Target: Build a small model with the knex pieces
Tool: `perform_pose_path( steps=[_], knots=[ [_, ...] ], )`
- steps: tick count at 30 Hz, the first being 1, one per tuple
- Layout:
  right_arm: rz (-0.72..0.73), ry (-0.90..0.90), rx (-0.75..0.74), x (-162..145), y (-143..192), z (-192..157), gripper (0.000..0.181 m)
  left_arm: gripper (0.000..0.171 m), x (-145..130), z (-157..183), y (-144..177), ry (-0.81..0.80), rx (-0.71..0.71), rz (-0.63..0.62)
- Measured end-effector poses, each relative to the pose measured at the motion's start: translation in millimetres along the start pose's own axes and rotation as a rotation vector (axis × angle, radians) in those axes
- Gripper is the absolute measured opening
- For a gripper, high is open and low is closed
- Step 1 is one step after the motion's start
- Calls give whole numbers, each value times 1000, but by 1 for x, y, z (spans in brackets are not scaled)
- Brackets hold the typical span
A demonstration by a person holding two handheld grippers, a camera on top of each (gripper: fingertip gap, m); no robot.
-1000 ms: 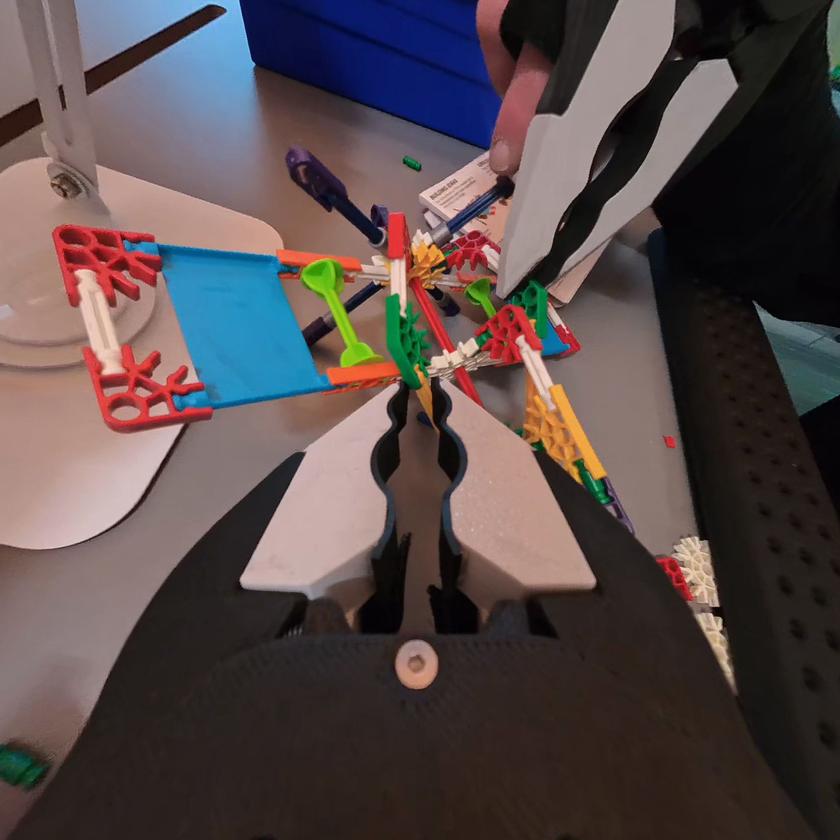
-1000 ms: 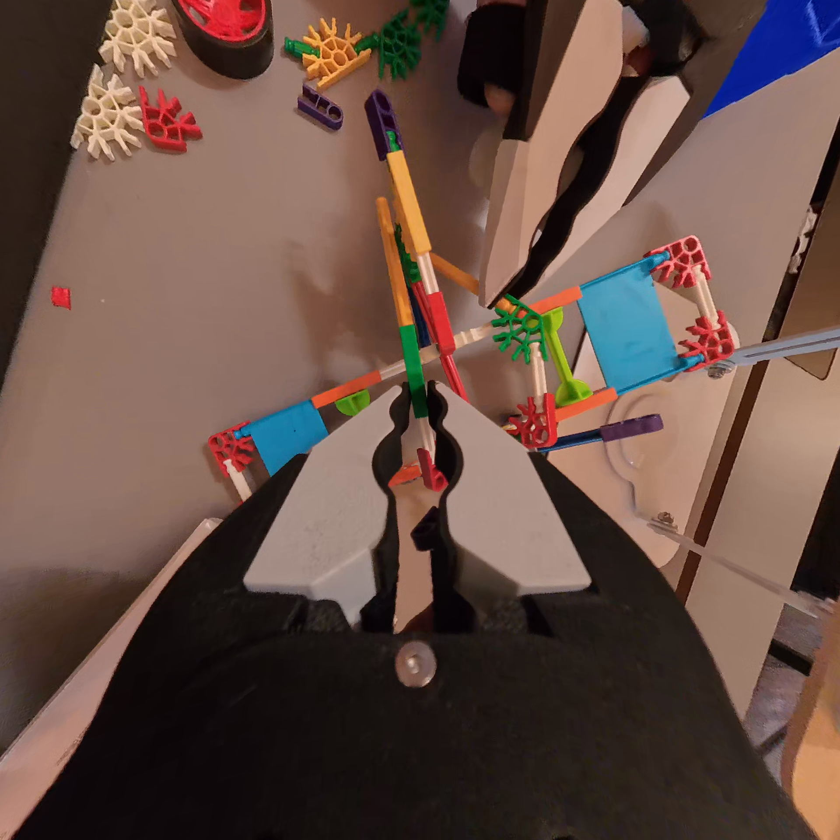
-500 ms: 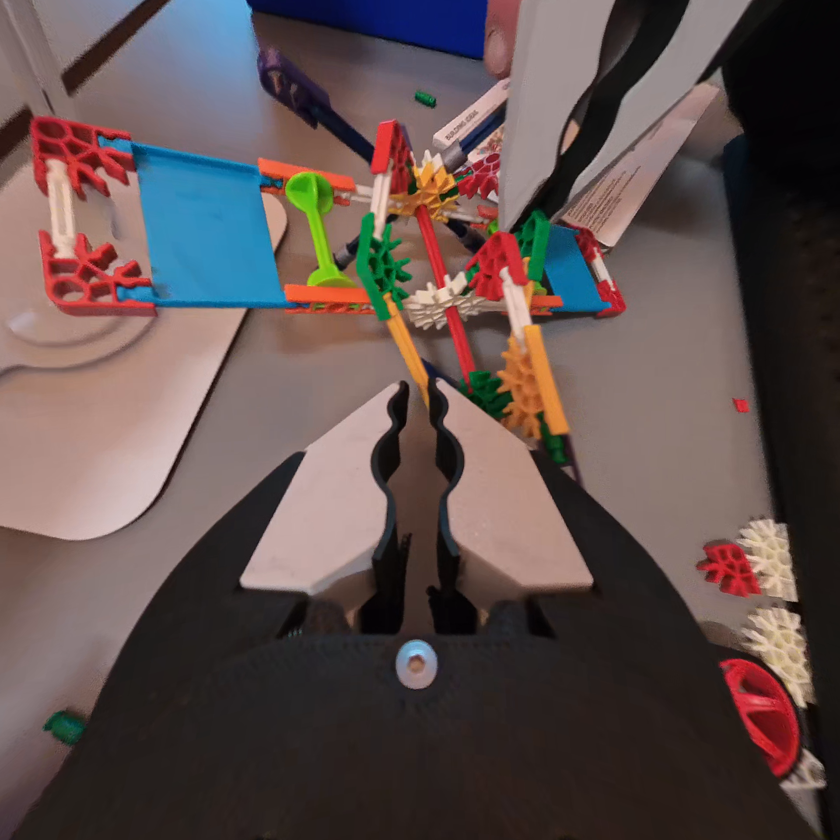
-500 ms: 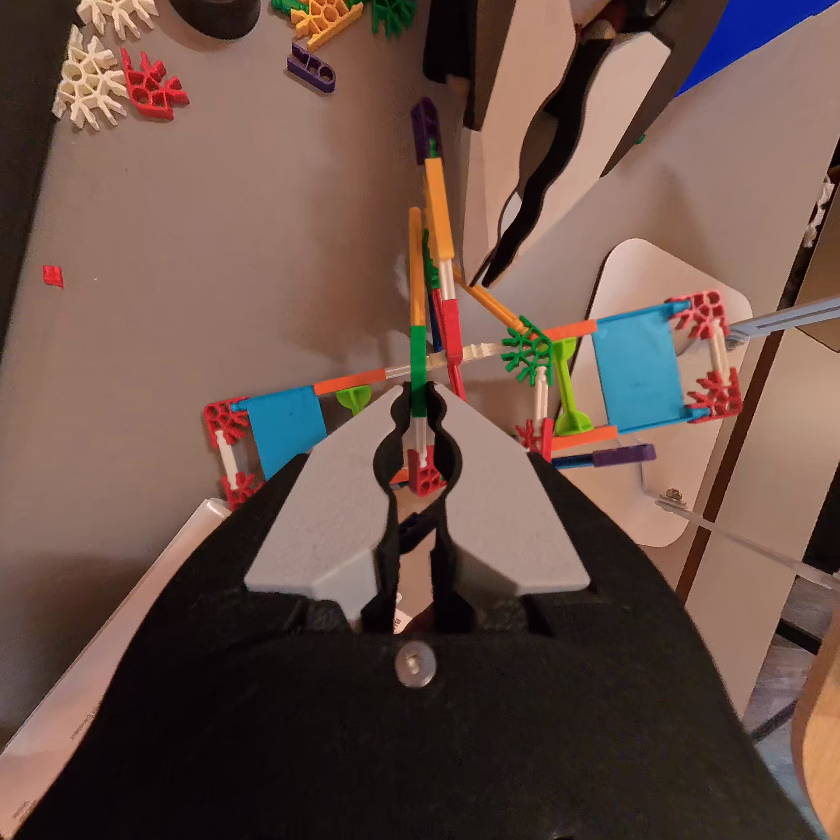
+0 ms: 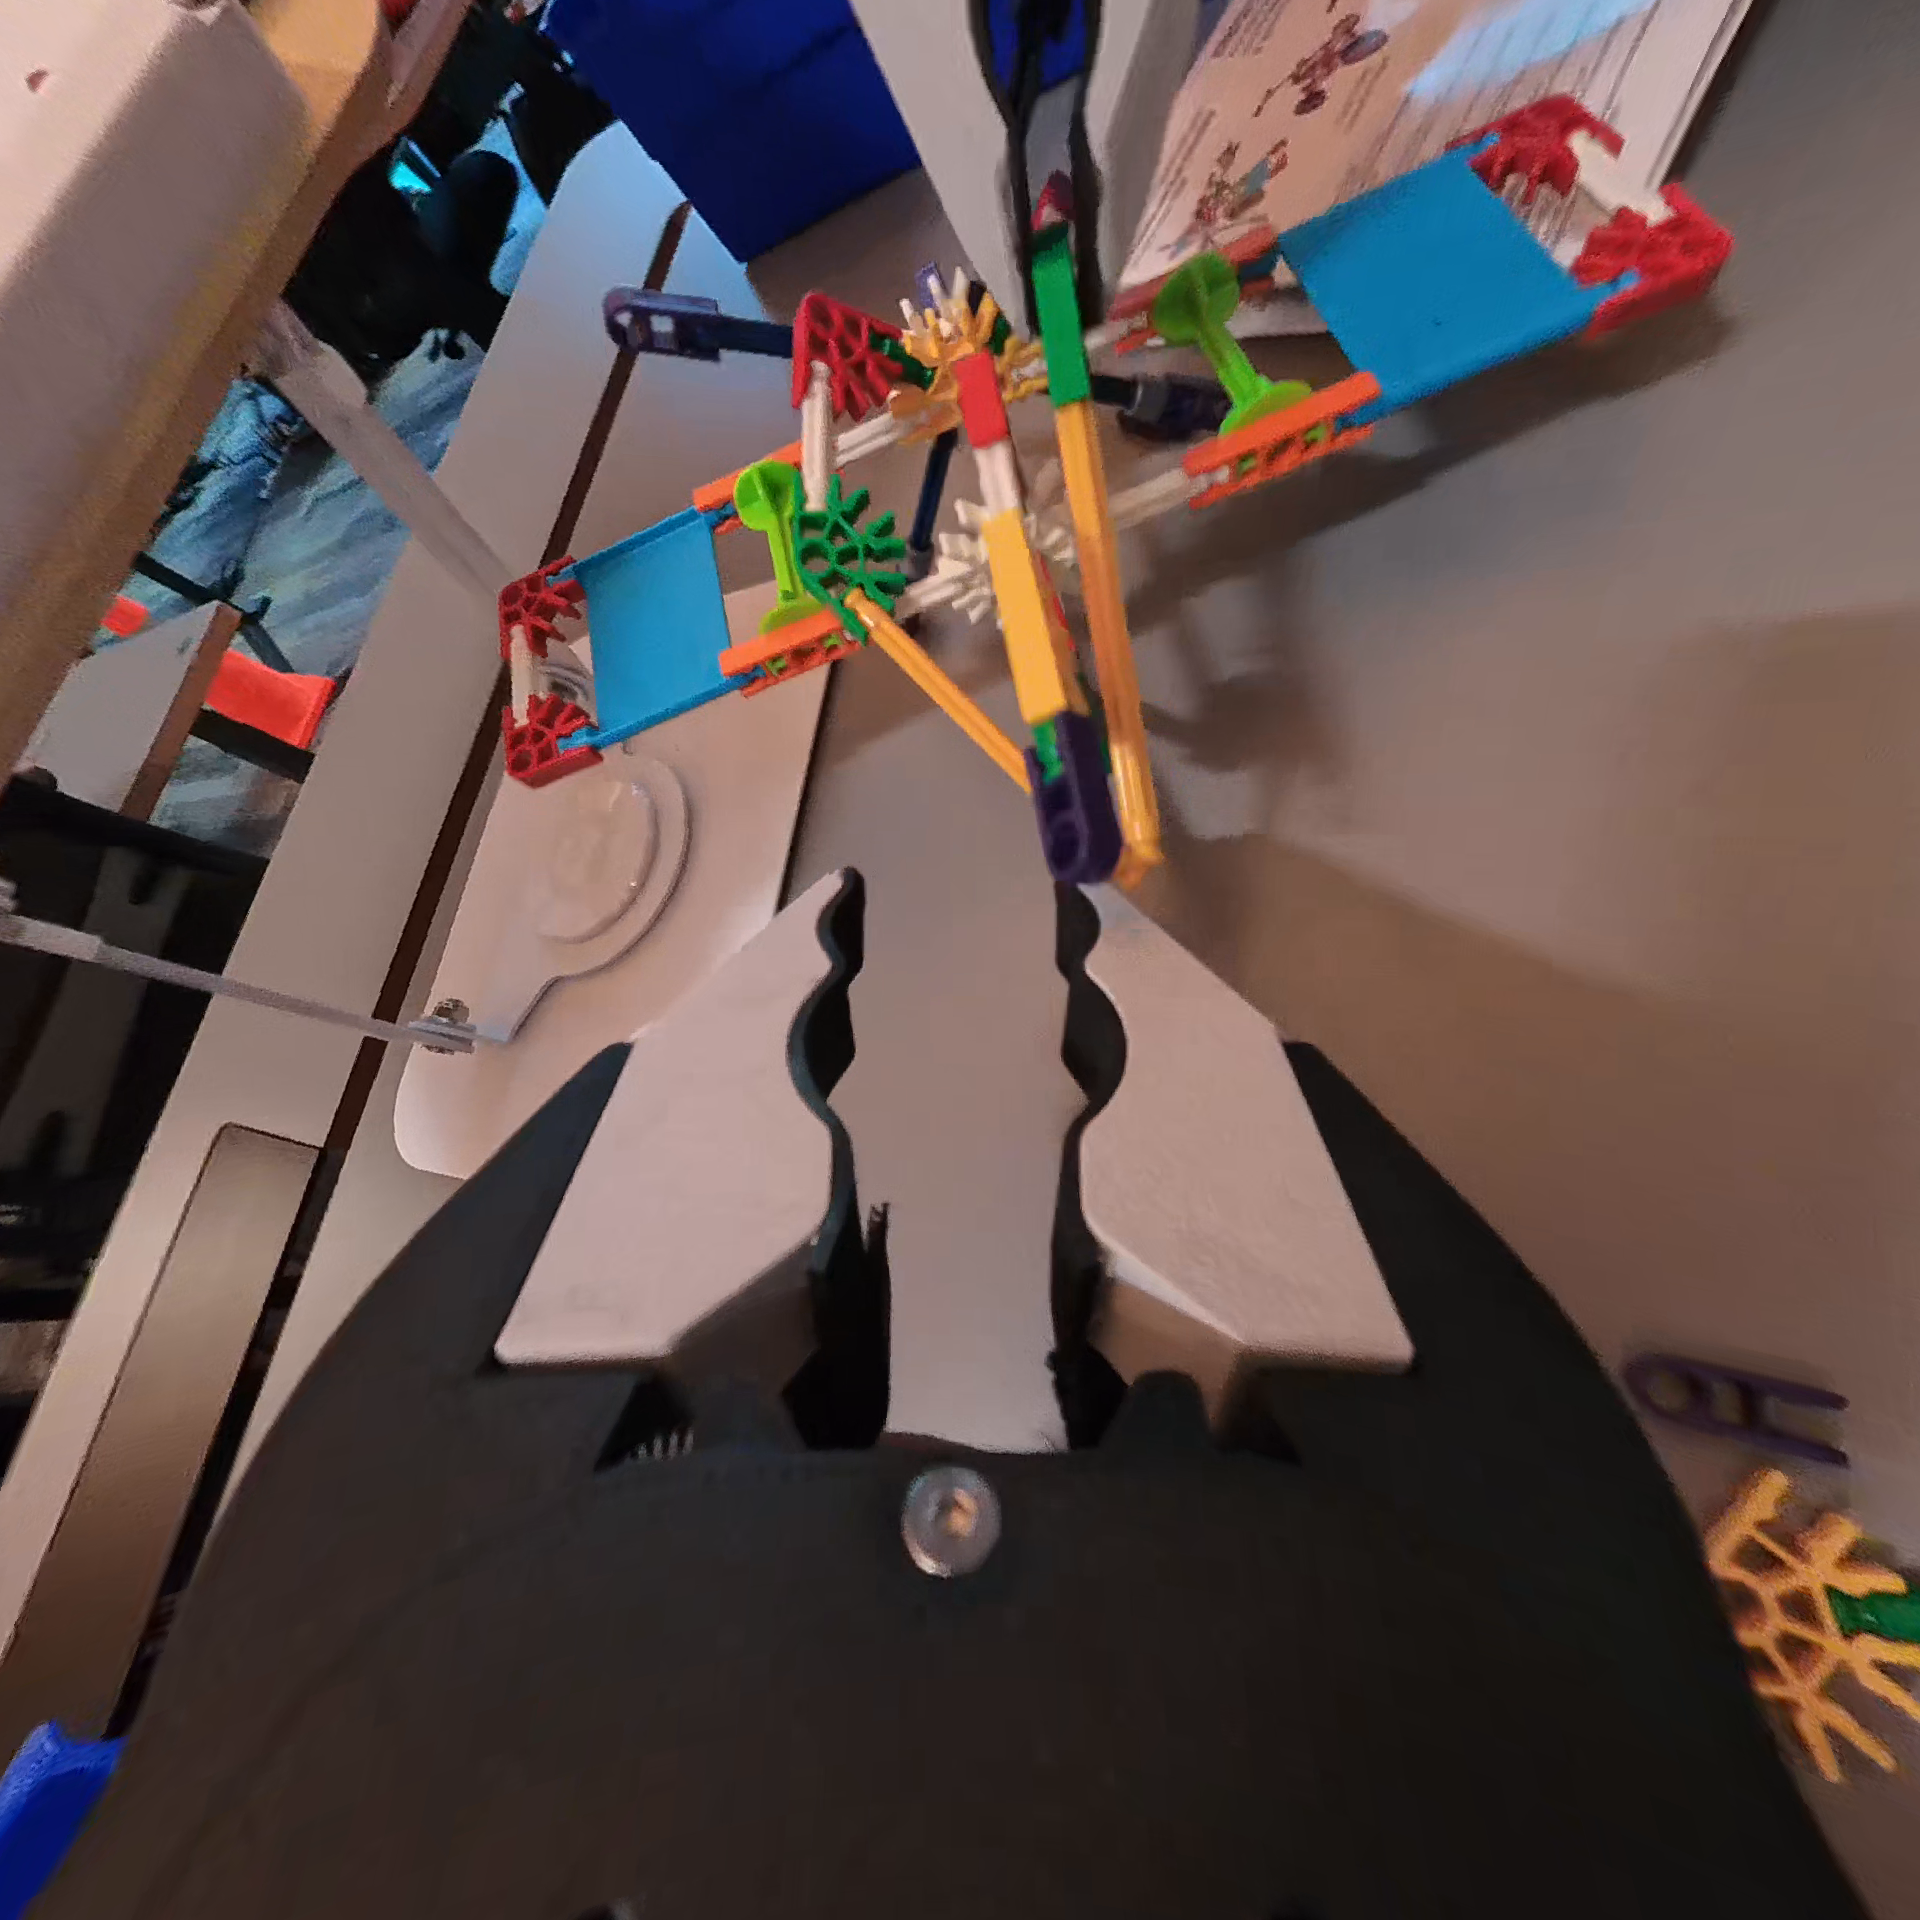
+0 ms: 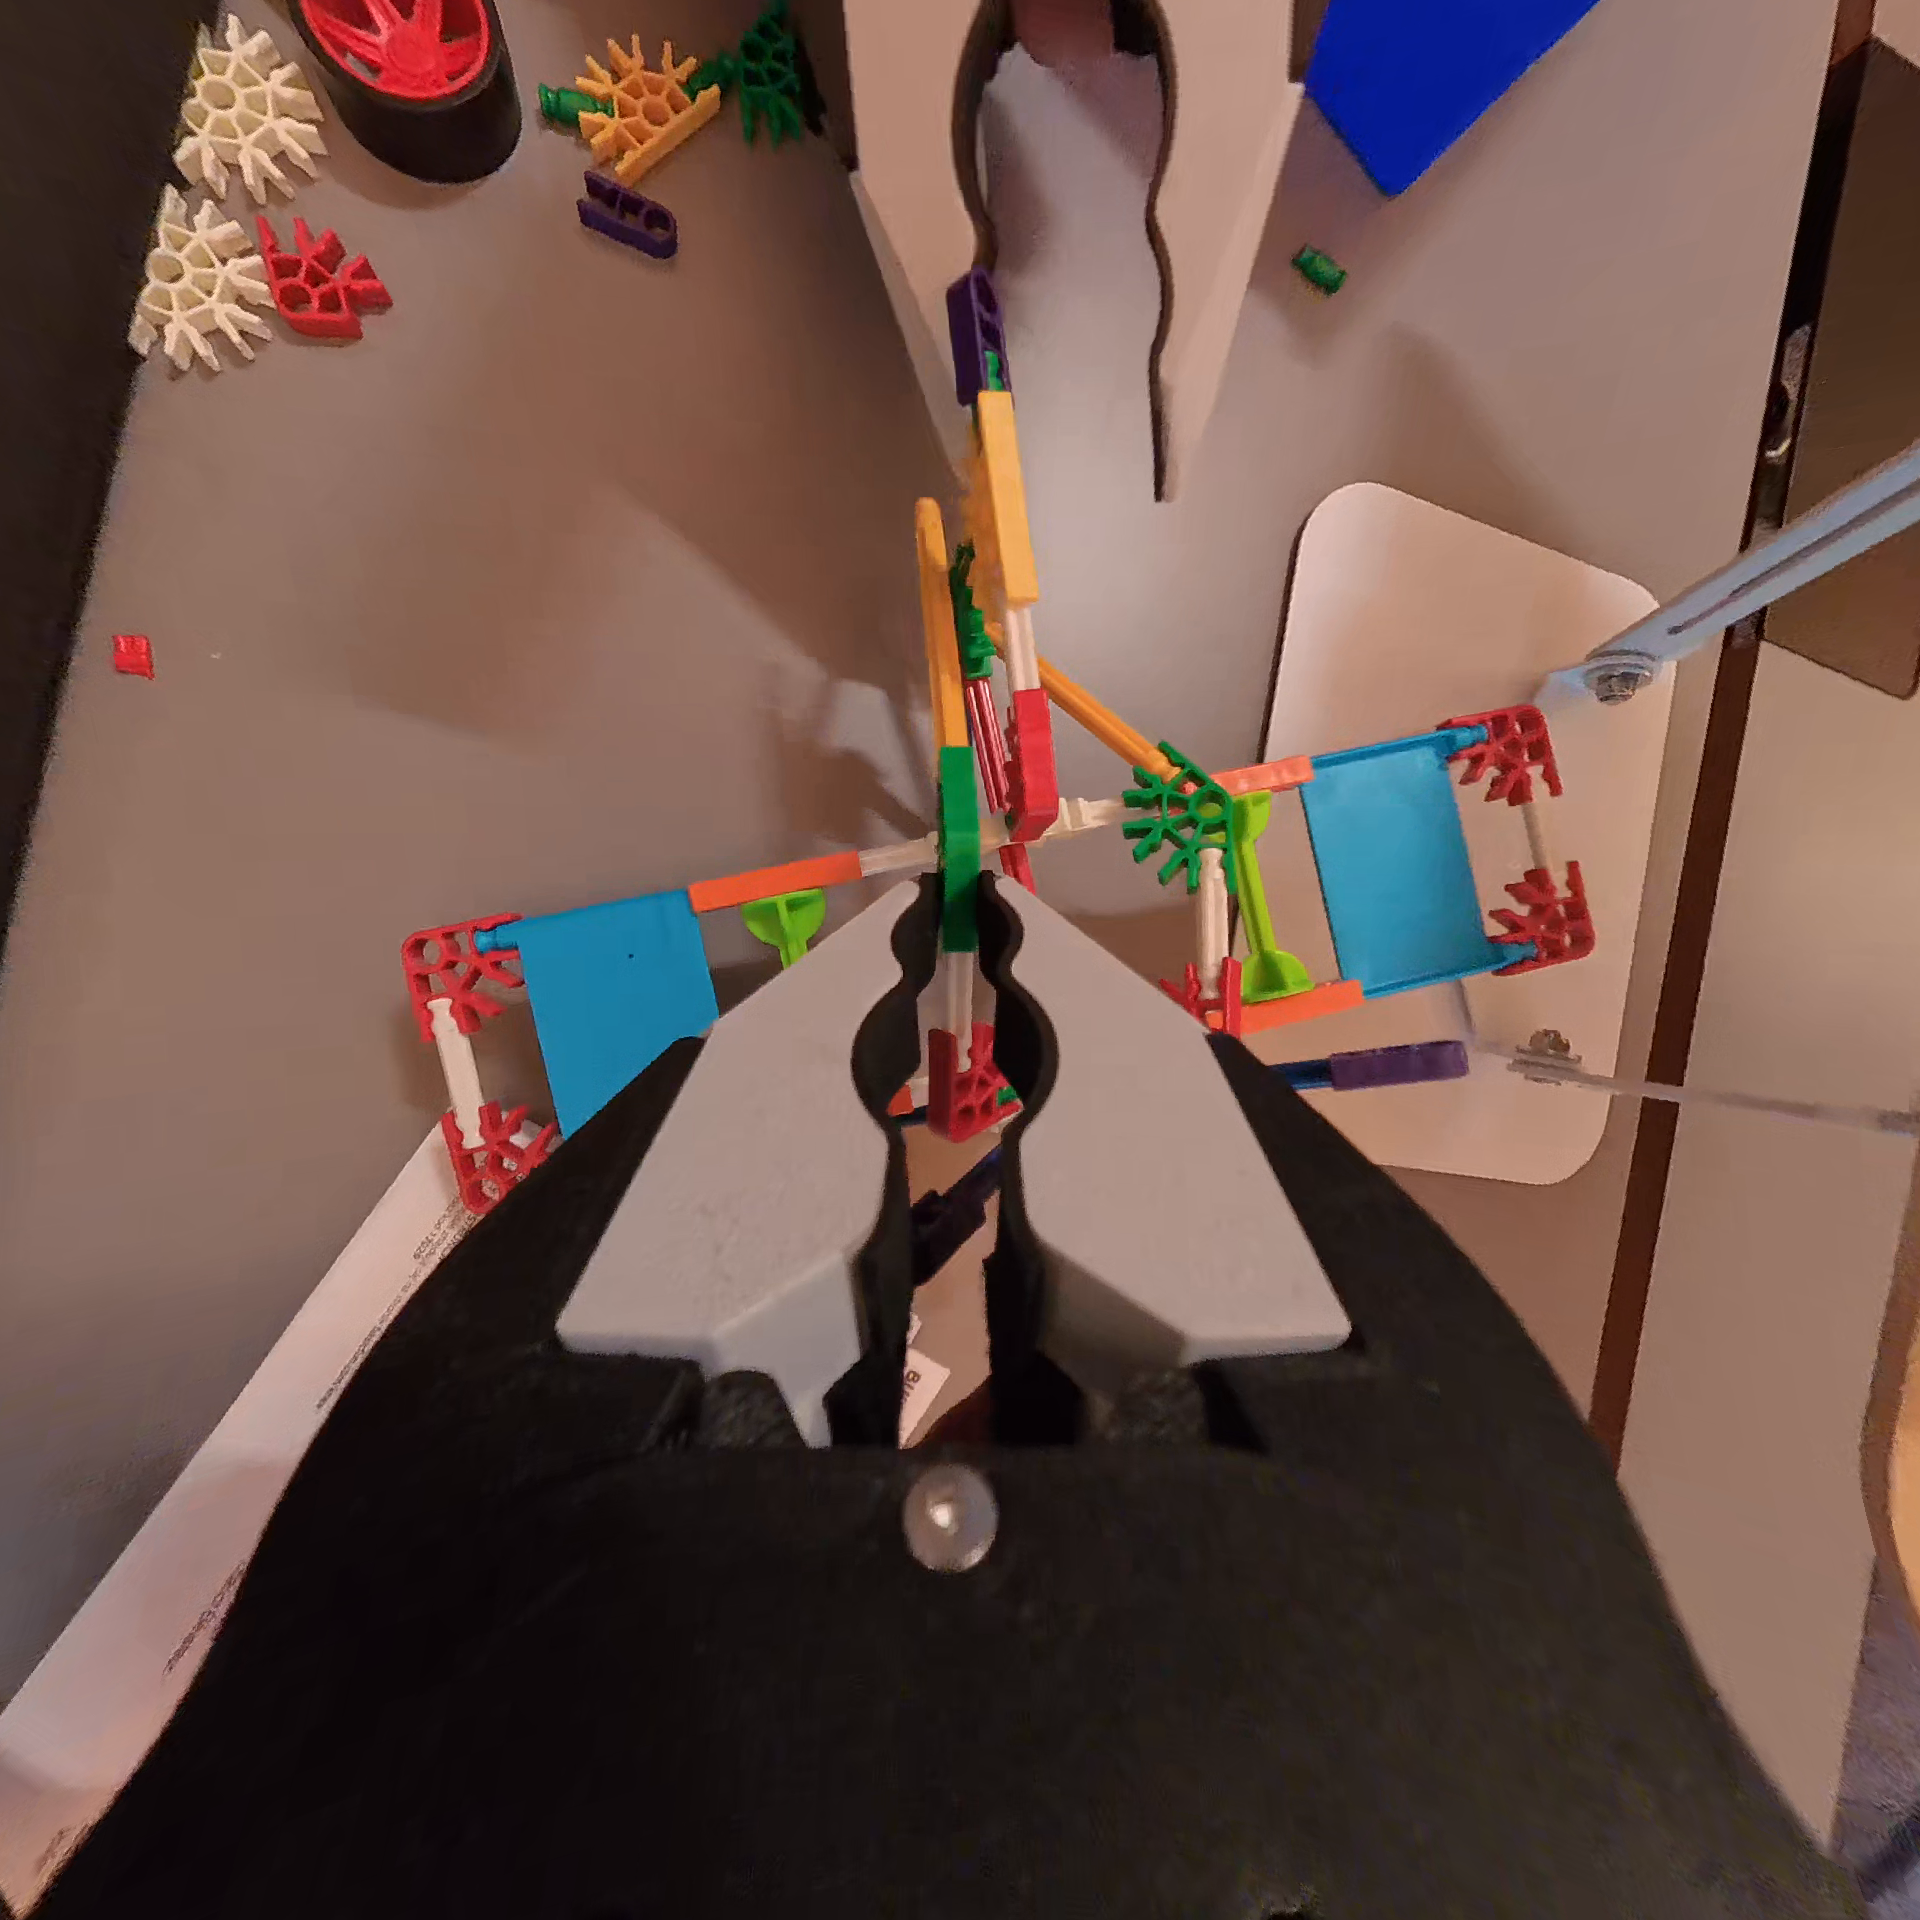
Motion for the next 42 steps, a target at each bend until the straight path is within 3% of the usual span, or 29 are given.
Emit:
perform_pose_path(
  steps=[5,8,11,17,32,39,42],
  knots=[
    [50,-69,-1,-11,8,9,5,42,1,9,-15,-56,-19,-39],
    [87,-109,-1,-16,13,13,5,38,6,6,-20,-77,57,6],
    [114,-134,-4,-19,16,16,4,28,8,2,-27,-134,158,-17],
    [101,-138,-8,-22,15,17,4,8,10,5,-32,-172,175,-7],
    [-38,-35,-47,-13,7,7,5,6,11,-3,-14,50,20,122],
    [3,-67,-112,-8,25,13,28,6,10,-1,-14,2,34,83],
    [30,-85,-172,-3,31,18,50,6,12,-1,-13,-9,43,85]
  ],
)
Point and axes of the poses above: each gripper's, where its closed fingertips meet, y back along the fingers, x out of its top, z = x × y across the jaws, the point moved 9 cm from there along y, back along the fingers, and after that the axes turned 12 degrees about -x, right-handed, at the moved point
